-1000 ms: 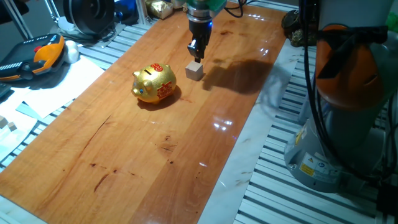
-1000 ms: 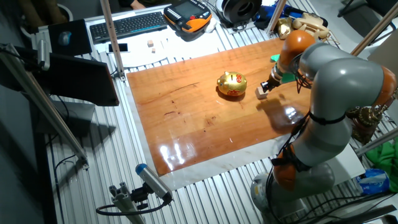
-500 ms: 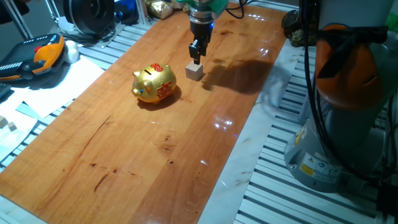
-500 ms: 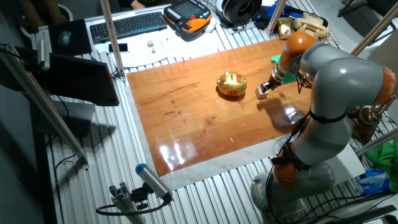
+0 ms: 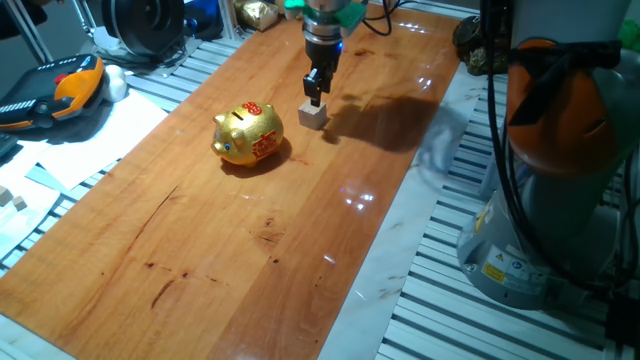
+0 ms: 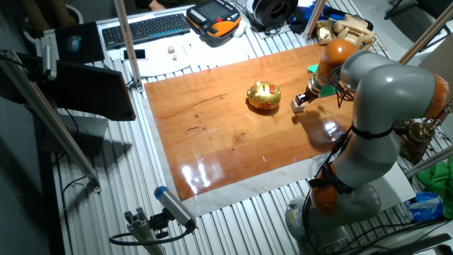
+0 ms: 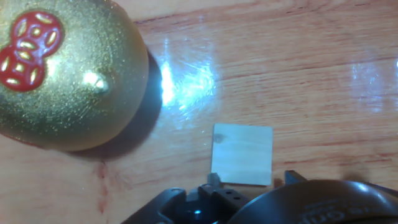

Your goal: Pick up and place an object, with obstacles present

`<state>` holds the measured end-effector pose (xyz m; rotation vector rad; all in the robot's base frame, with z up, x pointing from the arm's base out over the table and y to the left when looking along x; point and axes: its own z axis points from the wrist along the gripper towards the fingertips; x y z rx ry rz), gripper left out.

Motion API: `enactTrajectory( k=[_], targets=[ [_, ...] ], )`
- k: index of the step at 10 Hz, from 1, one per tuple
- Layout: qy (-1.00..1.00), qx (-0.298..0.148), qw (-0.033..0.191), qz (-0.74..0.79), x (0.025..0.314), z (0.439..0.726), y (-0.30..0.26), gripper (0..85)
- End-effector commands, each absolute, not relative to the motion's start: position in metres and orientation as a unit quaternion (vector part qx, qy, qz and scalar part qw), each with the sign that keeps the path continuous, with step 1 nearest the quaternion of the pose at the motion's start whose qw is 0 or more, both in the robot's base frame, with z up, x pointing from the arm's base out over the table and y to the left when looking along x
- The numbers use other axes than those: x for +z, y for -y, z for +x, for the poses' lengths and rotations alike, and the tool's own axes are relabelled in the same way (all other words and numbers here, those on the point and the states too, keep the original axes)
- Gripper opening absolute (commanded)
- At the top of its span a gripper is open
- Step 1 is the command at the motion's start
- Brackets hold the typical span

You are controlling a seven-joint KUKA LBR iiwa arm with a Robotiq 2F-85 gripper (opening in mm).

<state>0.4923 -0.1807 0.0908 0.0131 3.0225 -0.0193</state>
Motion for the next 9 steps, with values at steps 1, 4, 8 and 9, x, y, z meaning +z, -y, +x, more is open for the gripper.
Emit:
enactTrajectory(
  k=[1,4,8,9],
  targets=[
    [-0.998,-0.009,0.061,0.005,0.090,0.493,0.181,68.0],
    [-0.998,-0.001,0.055,-0.004,0.084,0.496,0.182,68.0],
    [-0.998,0.005,0.055,-0.004,0.075,0.499,0.182,68.0],
    [-0.999,0.002,0.055,0.000,0.073,0.501,0.182,68.0]
  ],
)
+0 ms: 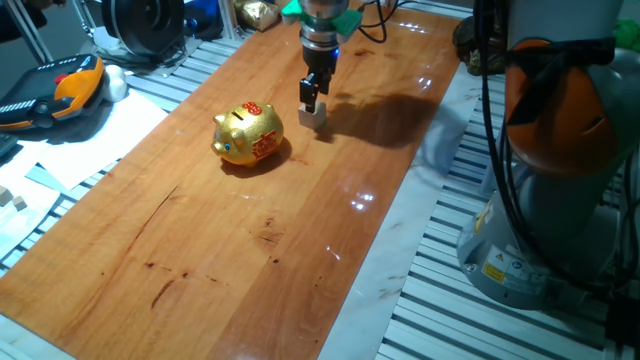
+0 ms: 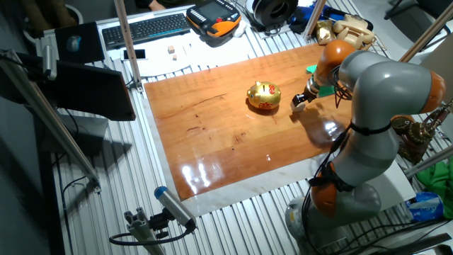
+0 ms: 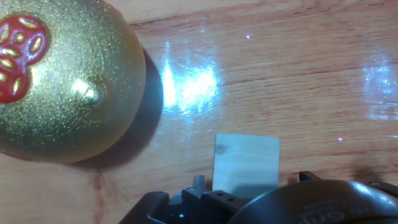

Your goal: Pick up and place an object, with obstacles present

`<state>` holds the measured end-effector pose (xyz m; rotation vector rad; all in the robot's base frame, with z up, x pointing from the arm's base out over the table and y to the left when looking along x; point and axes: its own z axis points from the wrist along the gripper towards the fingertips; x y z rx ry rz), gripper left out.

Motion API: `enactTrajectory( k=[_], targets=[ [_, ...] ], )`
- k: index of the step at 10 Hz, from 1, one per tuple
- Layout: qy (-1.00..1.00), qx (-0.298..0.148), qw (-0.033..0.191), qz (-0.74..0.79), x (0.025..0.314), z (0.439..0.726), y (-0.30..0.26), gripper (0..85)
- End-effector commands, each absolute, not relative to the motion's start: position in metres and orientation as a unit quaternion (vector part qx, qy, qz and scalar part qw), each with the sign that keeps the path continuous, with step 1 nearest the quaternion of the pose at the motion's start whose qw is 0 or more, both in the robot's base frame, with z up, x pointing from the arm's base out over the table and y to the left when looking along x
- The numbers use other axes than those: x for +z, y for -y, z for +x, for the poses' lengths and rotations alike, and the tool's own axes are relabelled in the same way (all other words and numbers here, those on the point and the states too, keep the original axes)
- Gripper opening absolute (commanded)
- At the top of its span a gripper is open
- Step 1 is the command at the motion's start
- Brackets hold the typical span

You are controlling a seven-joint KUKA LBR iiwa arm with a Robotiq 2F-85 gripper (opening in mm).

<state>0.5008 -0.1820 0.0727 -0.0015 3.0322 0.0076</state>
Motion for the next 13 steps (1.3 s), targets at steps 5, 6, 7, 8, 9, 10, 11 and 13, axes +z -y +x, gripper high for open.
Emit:
enactTrajectory(
  k=[5,6,7,8,9,10,11,13],
  targets=[
    [-0.998,0.003,0.055,0.003,0.068,0.503,0.182,68.0],
    [-0.998,0.004,0.055,0.003,0.066,0.504,0.182,68.0],
    [-0.998,0.005,0.055,0.004,0.064,0.504,0.182,68.0],
    [-0.999,0.006,0.054,0.004,0.063,0.505,0.182,68.0],
    [-0.999,0.006,0.054,0.006,0.061,0.506,0.182,68.0],
    [-0.998,0.006,0.055,0.009,0.059,0.506,0.181,68.0],
    [-0.998,0.005,0.055,0.015,0.058,0.507,0.181,68.0],
    [-0.998,0.006,0.053,0.024,0.057,0.507,0.181,68.0]
  ],
)
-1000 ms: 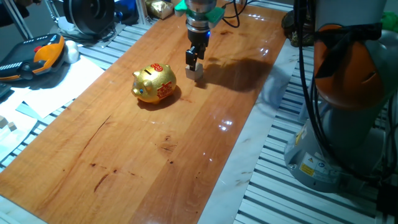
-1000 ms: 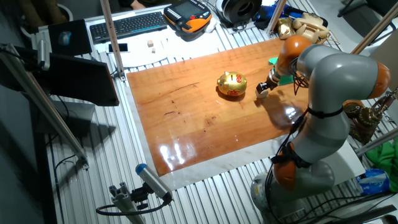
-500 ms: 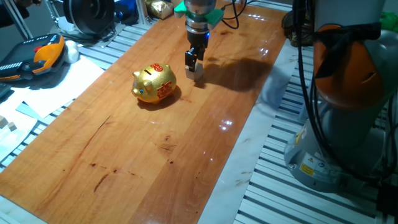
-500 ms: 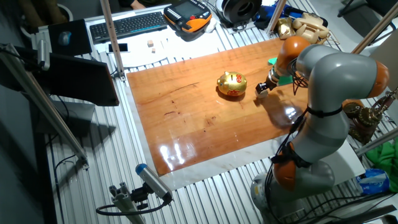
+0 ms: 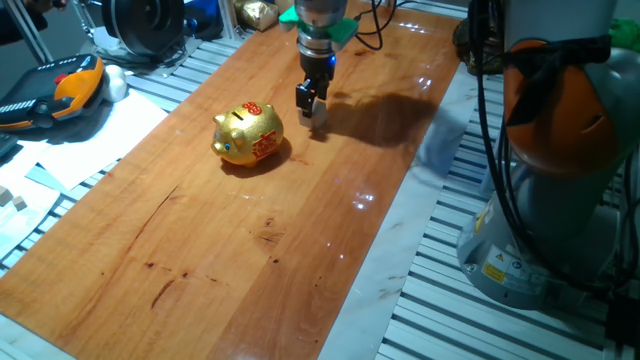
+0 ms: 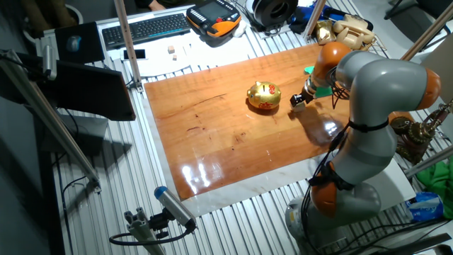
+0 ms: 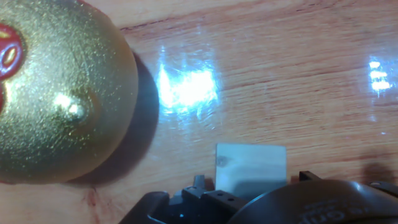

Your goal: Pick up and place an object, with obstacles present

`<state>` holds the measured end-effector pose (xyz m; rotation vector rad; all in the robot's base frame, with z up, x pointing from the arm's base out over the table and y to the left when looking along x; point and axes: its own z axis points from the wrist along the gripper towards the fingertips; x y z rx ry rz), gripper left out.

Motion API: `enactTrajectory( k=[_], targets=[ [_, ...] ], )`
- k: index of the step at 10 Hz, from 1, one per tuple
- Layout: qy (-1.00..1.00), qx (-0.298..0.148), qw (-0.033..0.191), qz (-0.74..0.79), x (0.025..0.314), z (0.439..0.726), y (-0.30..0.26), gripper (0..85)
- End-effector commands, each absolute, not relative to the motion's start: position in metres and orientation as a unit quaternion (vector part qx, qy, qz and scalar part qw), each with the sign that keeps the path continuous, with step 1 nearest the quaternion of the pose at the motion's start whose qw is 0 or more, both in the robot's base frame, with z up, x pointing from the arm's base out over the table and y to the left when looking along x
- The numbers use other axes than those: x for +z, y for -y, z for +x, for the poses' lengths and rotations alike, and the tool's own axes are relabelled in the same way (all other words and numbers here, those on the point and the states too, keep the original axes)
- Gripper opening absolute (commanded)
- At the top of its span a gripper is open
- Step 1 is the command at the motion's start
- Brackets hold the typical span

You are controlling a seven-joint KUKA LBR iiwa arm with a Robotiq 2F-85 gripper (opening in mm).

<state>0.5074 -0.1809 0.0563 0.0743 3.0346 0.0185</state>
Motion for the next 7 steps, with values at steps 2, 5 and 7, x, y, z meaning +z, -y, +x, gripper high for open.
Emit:
enactTrajectory(
  k=[2,5,7],
  targets=[
    [-0.998,0.006,0.054,0.030,0.0528,0.5084,0.1817,68.0],
    [-0.998,0.011,0.054,0.022,0.0475,0.5097,0.1824,68.0],
    [-0.998,0.010,0.055,0.020,0.0467,0.5099,0.1815,68.0]
  ],
)
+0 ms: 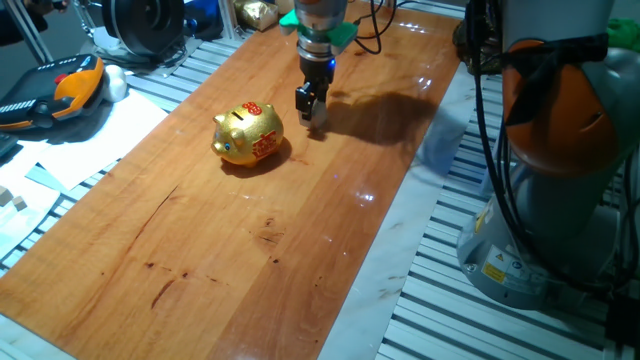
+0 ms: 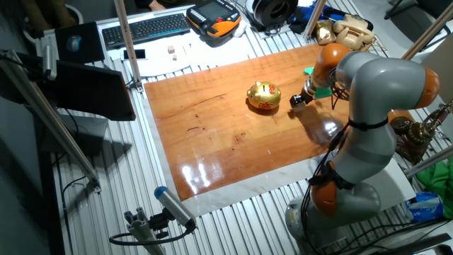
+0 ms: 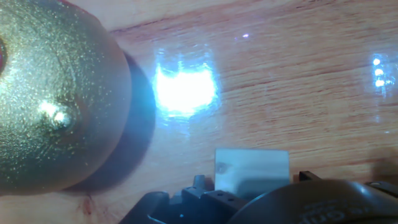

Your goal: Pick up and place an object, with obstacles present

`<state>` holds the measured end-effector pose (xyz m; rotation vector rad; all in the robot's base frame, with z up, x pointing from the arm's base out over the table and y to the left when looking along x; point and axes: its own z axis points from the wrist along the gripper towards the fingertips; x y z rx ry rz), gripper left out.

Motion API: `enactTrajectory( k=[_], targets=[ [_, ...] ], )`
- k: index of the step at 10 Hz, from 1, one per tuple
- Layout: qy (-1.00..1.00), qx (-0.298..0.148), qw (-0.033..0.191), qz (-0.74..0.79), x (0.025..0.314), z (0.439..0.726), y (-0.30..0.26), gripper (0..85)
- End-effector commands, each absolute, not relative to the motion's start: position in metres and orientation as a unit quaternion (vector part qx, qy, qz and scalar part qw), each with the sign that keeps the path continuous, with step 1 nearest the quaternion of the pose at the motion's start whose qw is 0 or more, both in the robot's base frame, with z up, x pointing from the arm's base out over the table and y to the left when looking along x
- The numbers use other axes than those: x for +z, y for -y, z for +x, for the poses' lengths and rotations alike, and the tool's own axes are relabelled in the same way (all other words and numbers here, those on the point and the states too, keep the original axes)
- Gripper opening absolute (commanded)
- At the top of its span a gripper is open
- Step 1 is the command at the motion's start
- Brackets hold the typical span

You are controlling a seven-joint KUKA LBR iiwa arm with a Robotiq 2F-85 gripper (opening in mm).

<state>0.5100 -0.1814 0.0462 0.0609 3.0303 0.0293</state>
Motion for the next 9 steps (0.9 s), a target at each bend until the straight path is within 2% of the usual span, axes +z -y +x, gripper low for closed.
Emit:
enactTrajectory(
  k=[1,4,5,6,7,9],
  targets=[
    [-0.998,0.010,0.055,0.020,0.0452,0.5102,0.1811,68.0],
    [-0.998,0.008,0.054,0.021,0.0432,0.5106,0.1810,68.0],
    [-0.999,0.010,0.051,0.017,0.0431,0.5105,0.1812,51.0],
    [-0.999,0.012,0.049,0.014,0.0429,0.5103,0.1817,51.0],
    [-0.999,0.012,0.049,0.011,0.0425,0.5100,0.1822,34.0],
    [-0.999,0.012,0.048,0.003,0.0422,0.5093,0.1835,34.0]
  ],
)
